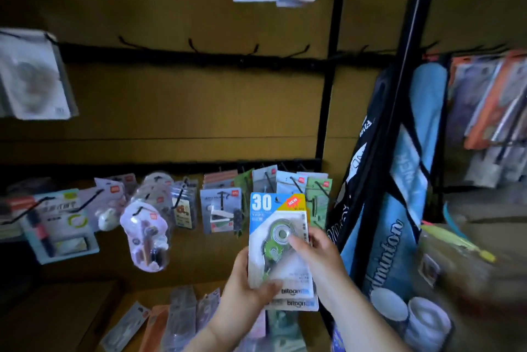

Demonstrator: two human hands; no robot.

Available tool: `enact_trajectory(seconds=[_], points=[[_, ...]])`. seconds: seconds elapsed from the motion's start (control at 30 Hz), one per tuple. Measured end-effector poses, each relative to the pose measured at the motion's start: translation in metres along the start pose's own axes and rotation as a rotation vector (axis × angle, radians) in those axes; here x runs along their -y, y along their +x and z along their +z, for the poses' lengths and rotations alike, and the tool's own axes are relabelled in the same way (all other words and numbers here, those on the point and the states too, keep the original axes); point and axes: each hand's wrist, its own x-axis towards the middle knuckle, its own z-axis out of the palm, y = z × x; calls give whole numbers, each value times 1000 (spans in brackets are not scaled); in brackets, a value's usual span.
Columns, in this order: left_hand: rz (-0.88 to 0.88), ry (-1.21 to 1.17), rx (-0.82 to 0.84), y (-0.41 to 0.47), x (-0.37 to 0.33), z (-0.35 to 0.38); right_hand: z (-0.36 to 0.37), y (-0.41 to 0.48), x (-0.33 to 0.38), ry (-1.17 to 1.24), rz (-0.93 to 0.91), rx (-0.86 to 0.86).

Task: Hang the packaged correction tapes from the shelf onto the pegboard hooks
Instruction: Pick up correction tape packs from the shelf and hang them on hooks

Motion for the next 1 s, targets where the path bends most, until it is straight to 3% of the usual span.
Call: enact_trajectory(seconds=[0.13, 0.43, 0.7, 1.0], points=[[67, -36, 91, 6, -47, 8, -4, 3, 52, 113, -126, 8], [269, -29, 79, 34, -112, 26, -19, 19, 142, 250, -264, -42], [257, 22, -18, 67, -123, 19, -46, 52, 180, 336, -301, -38], [220, 4, -77, 91, -117, 15, -65, 83, 199, 263, -361, -188]])
